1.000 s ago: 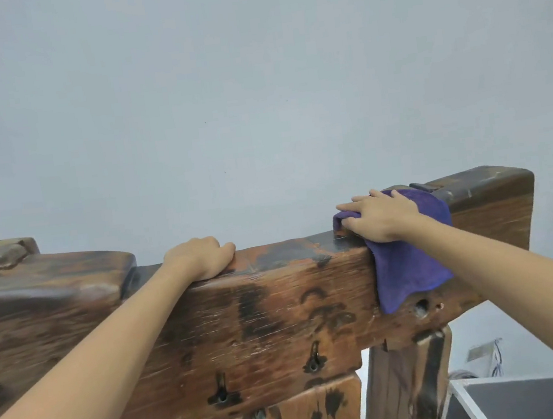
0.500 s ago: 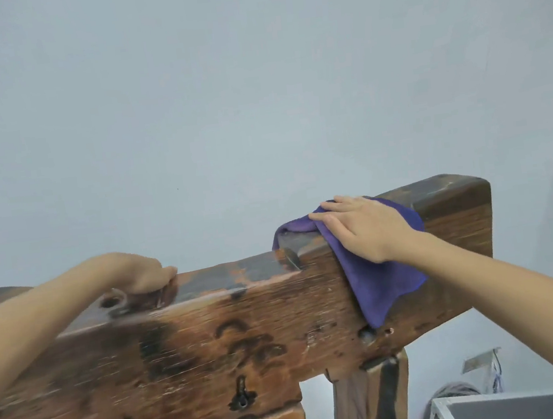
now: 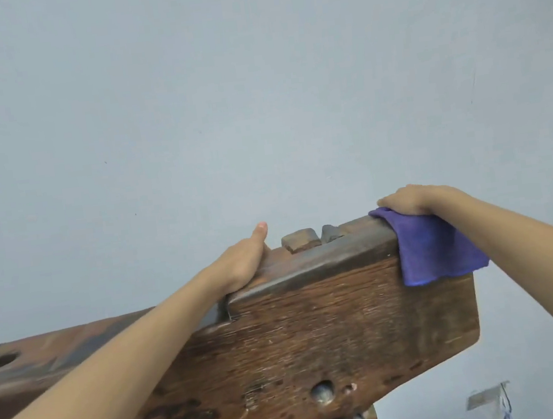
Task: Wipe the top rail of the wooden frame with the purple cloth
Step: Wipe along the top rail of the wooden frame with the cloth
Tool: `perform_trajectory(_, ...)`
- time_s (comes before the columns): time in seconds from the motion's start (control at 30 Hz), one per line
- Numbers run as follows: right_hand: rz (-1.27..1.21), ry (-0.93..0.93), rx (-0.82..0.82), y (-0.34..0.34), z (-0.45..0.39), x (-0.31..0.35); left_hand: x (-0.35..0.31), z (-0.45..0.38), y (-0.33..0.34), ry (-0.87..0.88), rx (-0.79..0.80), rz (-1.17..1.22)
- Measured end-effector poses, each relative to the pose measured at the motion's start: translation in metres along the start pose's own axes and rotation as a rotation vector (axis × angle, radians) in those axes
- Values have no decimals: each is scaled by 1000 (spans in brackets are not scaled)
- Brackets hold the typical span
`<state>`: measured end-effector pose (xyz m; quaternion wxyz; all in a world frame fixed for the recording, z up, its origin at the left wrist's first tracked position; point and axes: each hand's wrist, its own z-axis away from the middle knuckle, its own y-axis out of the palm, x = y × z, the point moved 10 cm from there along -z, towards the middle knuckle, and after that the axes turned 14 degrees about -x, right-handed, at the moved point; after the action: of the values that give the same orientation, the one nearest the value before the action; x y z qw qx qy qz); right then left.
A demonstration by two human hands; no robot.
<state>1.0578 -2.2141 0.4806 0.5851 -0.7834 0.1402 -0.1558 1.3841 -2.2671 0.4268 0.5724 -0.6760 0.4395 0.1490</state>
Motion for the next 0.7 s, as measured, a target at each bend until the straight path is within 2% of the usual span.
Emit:
perform_trajectory(0.1,-111,37,-26,-5,11,-20,16,-14,-5,-122,-110,162)
perform_trajectory(0.2,-63,47,-172,-17,32,-23,33,-22,-6,-270,-187,331)
perform_trajectory(0.33,-1,-99,-447,-28,81,27,52,-29,-8,-408,-283,486)
perform_trajectory(0.4,-20,-144,-514,-27,101,63,61,-26,-10,-466,-320,524)
perform_trajectory(0.47,-35,-189,-511,-22,113,107,67,-23,-9,-510,-332,523)
perform_trajectory(0.6,-94,-299,-403,-4,127,203,54,-11,-9,-549,-319,602)
perform_trajectory(0.7,-168,-473,-303,6,155,272,37,2,-8,-544,-139,718)
